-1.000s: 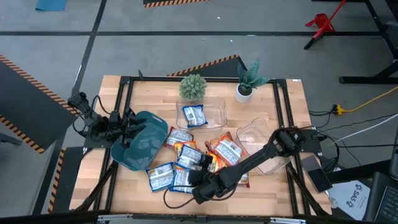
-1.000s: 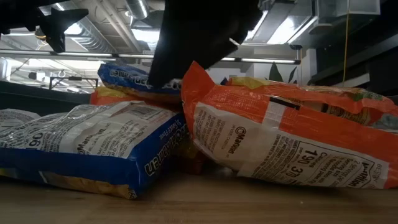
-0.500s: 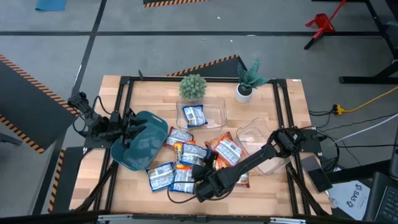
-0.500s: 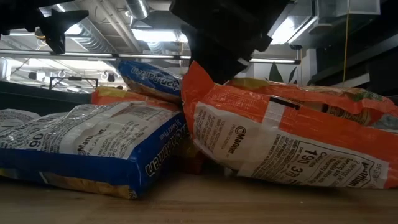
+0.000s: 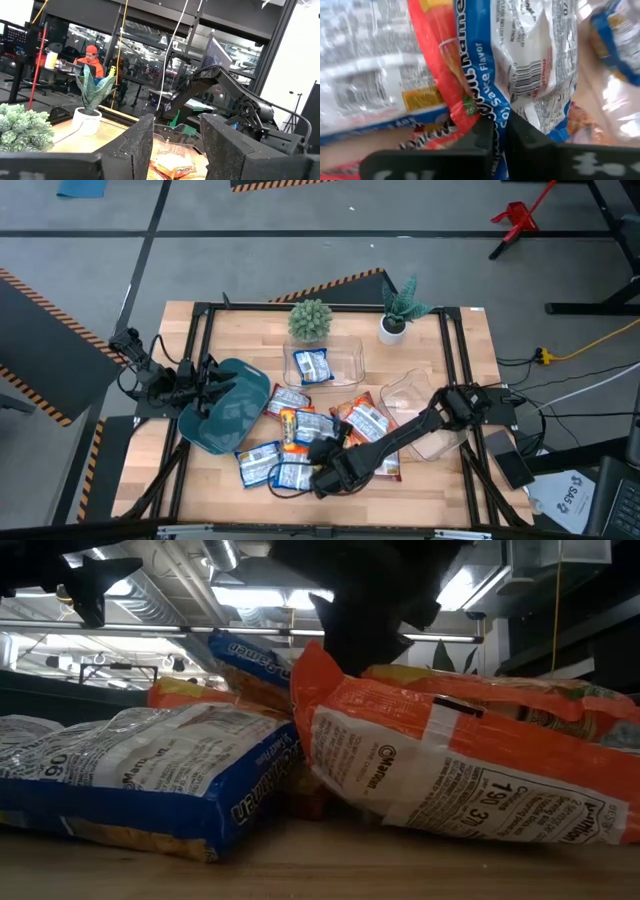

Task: Sort Maruchan noodles
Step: Put the top blue noodle pack into the left transparent bin

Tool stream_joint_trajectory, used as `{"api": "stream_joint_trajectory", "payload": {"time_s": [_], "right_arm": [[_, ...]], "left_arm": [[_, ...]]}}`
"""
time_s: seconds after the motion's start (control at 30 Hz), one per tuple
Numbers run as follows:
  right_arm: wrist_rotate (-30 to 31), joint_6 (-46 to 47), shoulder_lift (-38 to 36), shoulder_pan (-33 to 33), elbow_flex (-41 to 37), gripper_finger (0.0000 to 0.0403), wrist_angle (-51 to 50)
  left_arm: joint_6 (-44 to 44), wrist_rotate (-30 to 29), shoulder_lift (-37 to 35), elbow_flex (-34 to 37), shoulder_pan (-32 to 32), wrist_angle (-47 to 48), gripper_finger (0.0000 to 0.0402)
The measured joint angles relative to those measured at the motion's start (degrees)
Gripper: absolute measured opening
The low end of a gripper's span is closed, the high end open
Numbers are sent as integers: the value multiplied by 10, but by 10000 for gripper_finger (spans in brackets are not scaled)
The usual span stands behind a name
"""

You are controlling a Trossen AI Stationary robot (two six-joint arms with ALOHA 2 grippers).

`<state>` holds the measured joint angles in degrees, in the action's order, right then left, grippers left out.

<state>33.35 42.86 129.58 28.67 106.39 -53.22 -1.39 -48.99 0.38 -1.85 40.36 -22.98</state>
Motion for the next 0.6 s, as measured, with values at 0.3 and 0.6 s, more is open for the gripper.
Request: {"api": "stream_joint_trajectory", "payload": {"time_s": [0.3, 0.6], "right_arm": [[-23, 33, 0, -26, 159, 2, -146], [0, 47, -47, -84, 258, 1, -277]], "left_arm": [[0, 0, 0, 0, 0, -1, 157], [0, -1, 0, 0, 0, -1, 157]]}}
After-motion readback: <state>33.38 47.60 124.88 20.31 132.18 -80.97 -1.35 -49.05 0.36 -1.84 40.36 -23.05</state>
